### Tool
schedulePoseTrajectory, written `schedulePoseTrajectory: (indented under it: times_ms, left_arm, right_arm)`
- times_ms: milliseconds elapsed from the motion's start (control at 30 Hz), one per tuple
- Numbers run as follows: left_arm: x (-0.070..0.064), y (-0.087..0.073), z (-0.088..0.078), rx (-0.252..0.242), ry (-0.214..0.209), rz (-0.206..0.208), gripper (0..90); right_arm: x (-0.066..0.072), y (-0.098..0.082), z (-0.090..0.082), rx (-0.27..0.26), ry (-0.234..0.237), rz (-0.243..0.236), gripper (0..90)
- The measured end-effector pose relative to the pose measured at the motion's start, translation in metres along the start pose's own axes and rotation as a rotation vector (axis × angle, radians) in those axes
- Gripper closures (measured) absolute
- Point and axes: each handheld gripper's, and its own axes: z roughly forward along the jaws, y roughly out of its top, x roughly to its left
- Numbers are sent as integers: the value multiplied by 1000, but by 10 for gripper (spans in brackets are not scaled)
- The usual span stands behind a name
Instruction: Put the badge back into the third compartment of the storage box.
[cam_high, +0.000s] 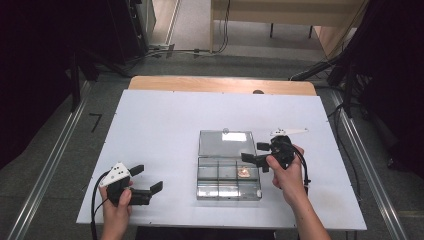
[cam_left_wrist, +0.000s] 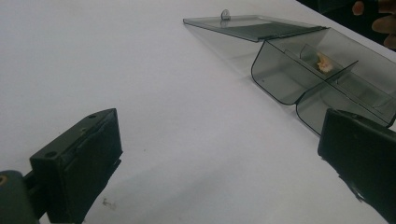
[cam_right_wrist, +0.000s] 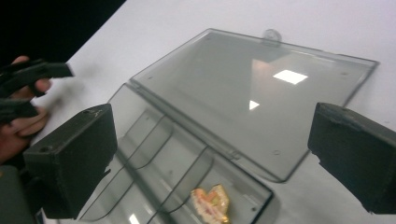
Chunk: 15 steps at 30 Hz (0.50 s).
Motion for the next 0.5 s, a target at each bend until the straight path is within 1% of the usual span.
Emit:
schedulePoseTrajectory:
  times_ms: [67,133,167,233,267,333,400,500]
  left_arm:
    - [0,0,0,2,1,1,0]
    - [0,0,0,2,1,1,0]
    - [-1,0,0,1,0,0,0]
    - [-1,-1,0,2,0,-1,0]
    - [0,-1,0,2,0,-1,0]
    - [-1,-1,0,1,1,-2,0]
    - [0,-1,0,0,3,-3,0]
    - [-1,-1,-1,-5,6,-7,0]
  right_arm:
    - [-3,1,1,-1,-25,16,2]
    - [-6,2,3,1,-25,32,2]
    - [-8,2,4,6,-17,36,3]
    - [-11,3,5,7,12,65,4]
    - [-12,3,6,5,18,66,11]
    - [-13,4,7,3,-6,73,27]
    - [-14,5,8,2,-16,81,41]
    - [-16,7,10,3,-43,94,47]
